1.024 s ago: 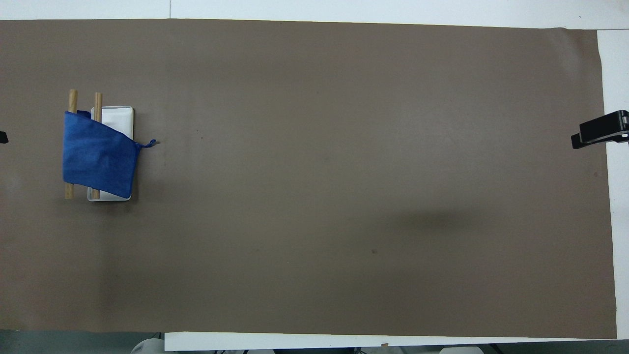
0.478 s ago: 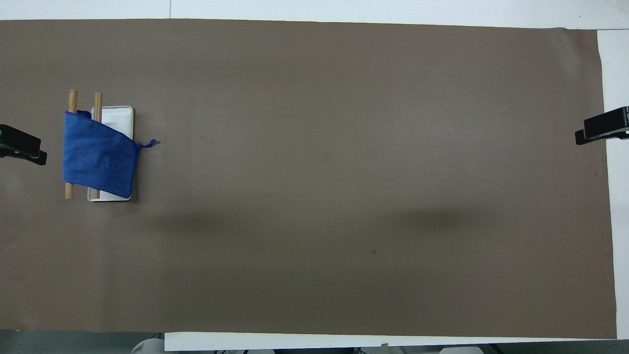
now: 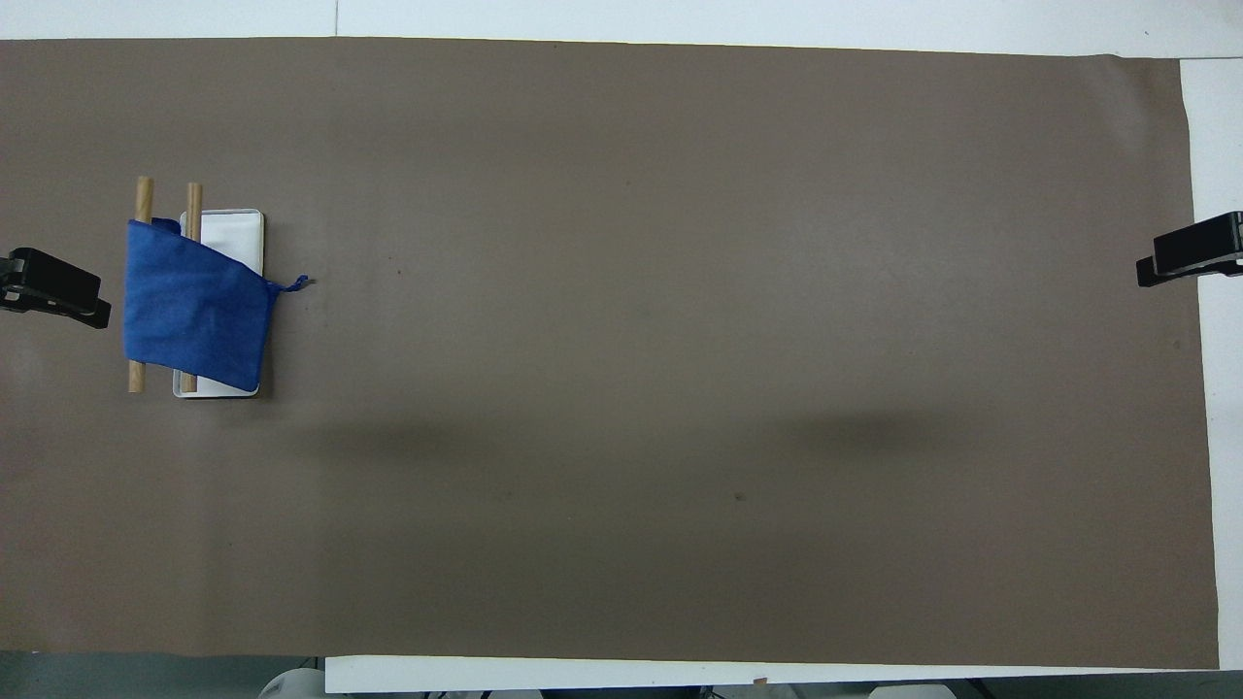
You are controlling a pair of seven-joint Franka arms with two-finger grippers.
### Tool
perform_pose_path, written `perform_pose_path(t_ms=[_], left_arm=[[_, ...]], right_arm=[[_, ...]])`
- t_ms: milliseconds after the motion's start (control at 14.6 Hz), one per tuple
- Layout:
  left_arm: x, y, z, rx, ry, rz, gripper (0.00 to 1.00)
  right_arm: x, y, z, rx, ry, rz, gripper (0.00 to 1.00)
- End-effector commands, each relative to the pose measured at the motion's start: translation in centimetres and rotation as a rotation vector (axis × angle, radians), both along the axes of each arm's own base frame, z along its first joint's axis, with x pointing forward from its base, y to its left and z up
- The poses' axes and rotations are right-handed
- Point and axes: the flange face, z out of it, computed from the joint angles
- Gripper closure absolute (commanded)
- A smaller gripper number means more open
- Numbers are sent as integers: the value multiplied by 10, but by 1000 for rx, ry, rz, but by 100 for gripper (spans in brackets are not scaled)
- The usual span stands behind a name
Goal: Right arm passes towel to left arm to hang
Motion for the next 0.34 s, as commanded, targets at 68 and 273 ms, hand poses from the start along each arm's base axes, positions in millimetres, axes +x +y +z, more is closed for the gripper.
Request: perform_pose_path(t_ms=[68,273], left_arm=[[-14,-3,8,-6,1,-1,0],[-14,-8,7,-19,4,-7,0]], right_arm=[[-6,-3,-1,-6,-2,-21,0],[-7,1,0,-3,0,-10,0]])
